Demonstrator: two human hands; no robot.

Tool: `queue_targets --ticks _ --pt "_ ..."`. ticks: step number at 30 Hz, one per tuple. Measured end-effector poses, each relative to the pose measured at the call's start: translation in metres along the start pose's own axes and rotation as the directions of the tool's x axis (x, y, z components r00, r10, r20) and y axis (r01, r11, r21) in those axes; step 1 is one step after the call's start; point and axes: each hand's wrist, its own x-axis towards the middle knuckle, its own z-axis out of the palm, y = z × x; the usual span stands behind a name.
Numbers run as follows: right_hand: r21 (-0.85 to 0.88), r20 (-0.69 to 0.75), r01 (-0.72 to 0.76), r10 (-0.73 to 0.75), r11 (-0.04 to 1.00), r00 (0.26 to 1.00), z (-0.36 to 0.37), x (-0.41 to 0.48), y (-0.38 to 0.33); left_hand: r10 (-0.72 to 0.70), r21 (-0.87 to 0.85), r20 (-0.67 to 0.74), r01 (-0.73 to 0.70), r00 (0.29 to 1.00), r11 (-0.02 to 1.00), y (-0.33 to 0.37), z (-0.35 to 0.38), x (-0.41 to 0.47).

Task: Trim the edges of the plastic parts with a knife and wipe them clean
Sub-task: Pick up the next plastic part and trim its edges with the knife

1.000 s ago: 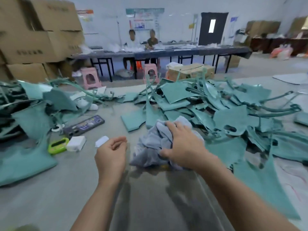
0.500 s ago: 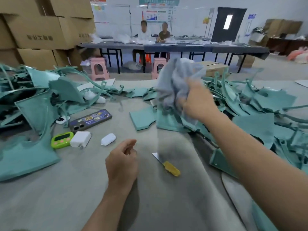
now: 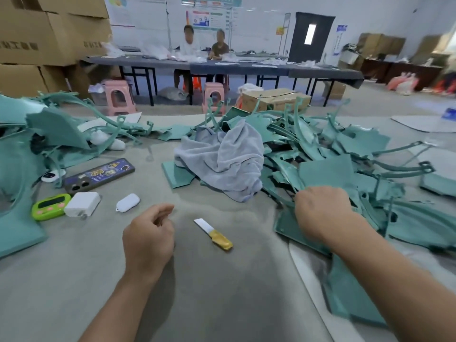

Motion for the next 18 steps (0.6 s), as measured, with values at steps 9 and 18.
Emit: queue_targets --ticks 9,18 --pt "0.237 -0.176 0.216 -0.177 0.947 0.968 -0.036 -0.006 0.013 -0.021 -0.01 0.055 0.022 0.998 1.0 0.003 -0.001 -0.002" --pt "0.928 -0.369 0.357 0.128 0.107 0.92 -0.062 -0.008 -0.012 -0.016 -0.032 0.094 0.019 0.995 0.999 0.009 -0.002 -0.006"
